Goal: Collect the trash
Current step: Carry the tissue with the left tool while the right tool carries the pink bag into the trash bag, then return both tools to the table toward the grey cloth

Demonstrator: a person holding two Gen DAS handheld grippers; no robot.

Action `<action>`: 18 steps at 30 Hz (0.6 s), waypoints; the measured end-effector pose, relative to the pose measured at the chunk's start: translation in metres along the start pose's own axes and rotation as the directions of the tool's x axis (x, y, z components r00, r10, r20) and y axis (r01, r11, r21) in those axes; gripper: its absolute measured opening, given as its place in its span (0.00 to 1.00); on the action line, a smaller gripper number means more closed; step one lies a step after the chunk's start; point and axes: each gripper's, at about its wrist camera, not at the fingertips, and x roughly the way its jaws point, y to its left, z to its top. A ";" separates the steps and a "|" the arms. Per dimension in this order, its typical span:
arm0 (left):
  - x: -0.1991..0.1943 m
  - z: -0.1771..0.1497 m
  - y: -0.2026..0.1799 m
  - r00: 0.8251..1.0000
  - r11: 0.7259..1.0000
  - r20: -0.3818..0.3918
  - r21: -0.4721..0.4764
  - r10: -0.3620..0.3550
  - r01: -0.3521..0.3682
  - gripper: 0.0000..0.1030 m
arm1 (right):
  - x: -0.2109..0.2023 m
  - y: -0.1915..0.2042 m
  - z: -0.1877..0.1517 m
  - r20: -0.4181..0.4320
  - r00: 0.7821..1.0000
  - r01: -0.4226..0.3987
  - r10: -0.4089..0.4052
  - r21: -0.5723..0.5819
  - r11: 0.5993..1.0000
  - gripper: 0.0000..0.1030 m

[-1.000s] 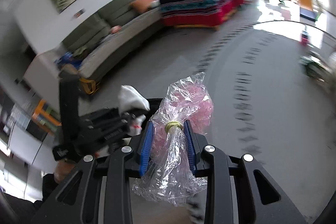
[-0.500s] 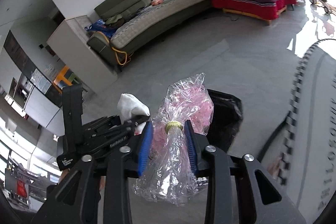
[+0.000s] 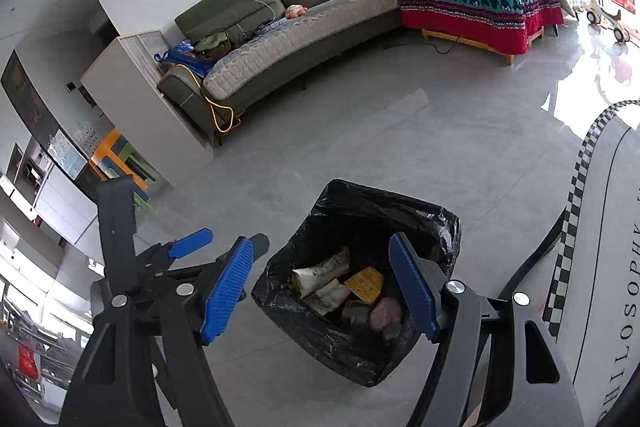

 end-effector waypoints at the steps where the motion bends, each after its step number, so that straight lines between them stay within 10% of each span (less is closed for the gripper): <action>1: -0.002 -0.001 -0.003 1.000 1.000 0.001 0.006 0.000 0.000 0.94 | -0.002 -0.001 0.000 0.003 1.000 -0.002 0.002 0.002 1.000 0.70; 18: -0.019 -0.003 -0.115 0.985 0.965 -0.006 0.198 -0.173 0.171 0.94 | -0.098 -0.064 -0.033 0.140 0.986 0.066 -0.087 0.146 0.987 0.70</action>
